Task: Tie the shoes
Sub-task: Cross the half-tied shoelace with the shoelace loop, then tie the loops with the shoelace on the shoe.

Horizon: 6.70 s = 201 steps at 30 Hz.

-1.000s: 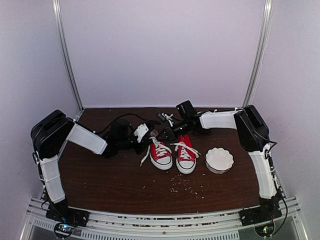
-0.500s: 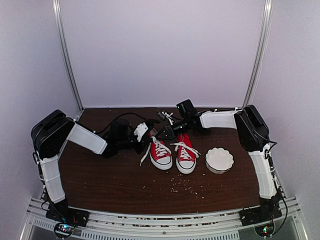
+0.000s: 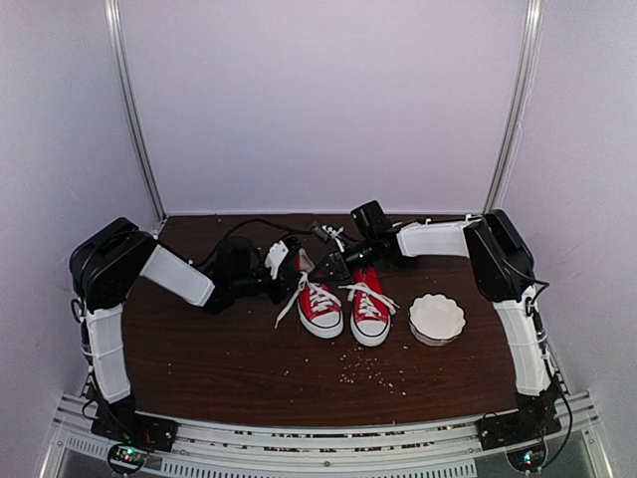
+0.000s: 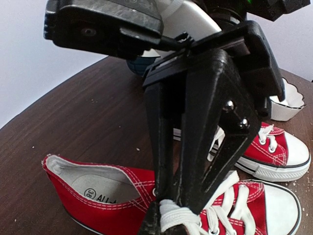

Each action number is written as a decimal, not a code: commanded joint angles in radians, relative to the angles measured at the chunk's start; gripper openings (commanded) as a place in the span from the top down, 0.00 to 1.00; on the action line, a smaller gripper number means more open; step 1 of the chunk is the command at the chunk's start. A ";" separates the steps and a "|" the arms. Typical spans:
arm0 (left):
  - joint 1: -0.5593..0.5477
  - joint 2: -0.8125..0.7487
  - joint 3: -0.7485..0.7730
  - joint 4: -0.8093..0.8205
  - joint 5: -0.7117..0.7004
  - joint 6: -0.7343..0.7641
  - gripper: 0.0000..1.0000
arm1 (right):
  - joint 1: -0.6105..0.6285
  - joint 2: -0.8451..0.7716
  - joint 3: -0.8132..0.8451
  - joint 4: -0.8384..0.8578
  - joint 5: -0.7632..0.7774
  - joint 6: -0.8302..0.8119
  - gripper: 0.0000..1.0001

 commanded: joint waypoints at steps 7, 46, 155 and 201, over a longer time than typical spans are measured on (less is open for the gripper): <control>0.013 0.014 0.022 0.102 0.104 -0.036 1.00 | 0.004 -0.005 -0.010 0.122 0.016 0.061 1.00; 0.037 0.037 0.079 -0.001 0.142 0.057 1.00 | -0.010 -0.018 -0.077 0.230 -0.029 0.094 0.89; -0.056 -0.137 -0.155 -0.022 -0.180 -0.150 0.45 | -0.003 -0.087 -0.367 0.729 0.057 0.390 1.00; -0.060 -0.097 -0.065 -0.219 -0.120 -0.119 1.00 | -0.042 -0.206 -0.482 0.609 0.150 0.280 1.00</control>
